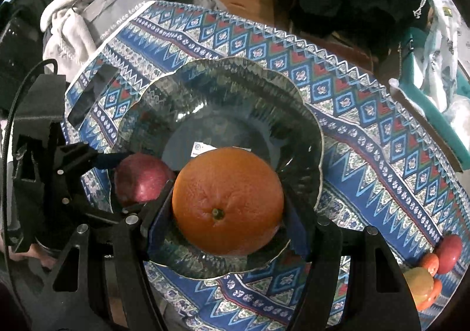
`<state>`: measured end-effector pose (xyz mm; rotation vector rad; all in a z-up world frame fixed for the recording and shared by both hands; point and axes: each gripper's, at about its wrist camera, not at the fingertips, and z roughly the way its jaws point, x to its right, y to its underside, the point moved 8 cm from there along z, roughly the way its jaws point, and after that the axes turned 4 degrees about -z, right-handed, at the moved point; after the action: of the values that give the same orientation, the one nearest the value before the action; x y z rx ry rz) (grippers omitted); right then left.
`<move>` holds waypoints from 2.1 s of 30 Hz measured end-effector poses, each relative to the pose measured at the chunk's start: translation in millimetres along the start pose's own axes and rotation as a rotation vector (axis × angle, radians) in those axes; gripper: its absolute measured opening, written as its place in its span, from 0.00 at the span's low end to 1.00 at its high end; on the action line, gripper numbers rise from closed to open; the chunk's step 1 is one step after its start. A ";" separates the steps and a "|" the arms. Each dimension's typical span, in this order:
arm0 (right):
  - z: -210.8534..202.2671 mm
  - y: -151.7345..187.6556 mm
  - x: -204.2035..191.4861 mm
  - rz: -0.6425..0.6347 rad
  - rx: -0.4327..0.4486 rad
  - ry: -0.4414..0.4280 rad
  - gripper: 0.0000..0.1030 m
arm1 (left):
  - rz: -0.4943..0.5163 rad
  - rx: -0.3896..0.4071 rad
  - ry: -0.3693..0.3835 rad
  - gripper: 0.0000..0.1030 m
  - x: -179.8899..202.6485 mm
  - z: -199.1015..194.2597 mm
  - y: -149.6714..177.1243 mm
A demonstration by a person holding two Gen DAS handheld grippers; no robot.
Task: Organize fruits
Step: 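Lower the apple into the glass bowl and open the left tool while the right tool releases the orange there, then withdraw both tools from the bowl back toward the fruit cluster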
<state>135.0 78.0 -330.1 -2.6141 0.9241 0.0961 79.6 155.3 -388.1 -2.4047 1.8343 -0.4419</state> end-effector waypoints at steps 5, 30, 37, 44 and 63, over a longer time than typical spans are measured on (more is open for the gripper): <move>8.9 3.4 -1.8 -0.002 -0.025 -0.006 0.67 | 0.004 -0.017 0.004 0.76 4.0 5.1 1.1; 22.3 11.9 6.5 0.060 -0.057 -0.004 0.68 | -0.003 -0.002 -0.007 0.75 4.9 -19.0 4.0; -11.0 1.0 11.8 0.086 0.024 0.026 0.68 | 0.002 0.065 0.008 0.75 16.8 -47.3 -8.4; -57.6 -5.1 24.9 0.131 0.109 0.101 0.68 | 0.051 0.122 0.025 0.75 45.0 -75.5 -17.9; -191.7 17.9 54.8 0.161 0.346 0.245 0.68 | 0.150 0.220 0.083 0.75 116.8 -133.6 -28.7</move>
<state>156.1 -36.6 -167.3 -2.2614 1.1207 -0.3221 97.1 66.0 -233.1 -2.1192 1.8722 -0.6976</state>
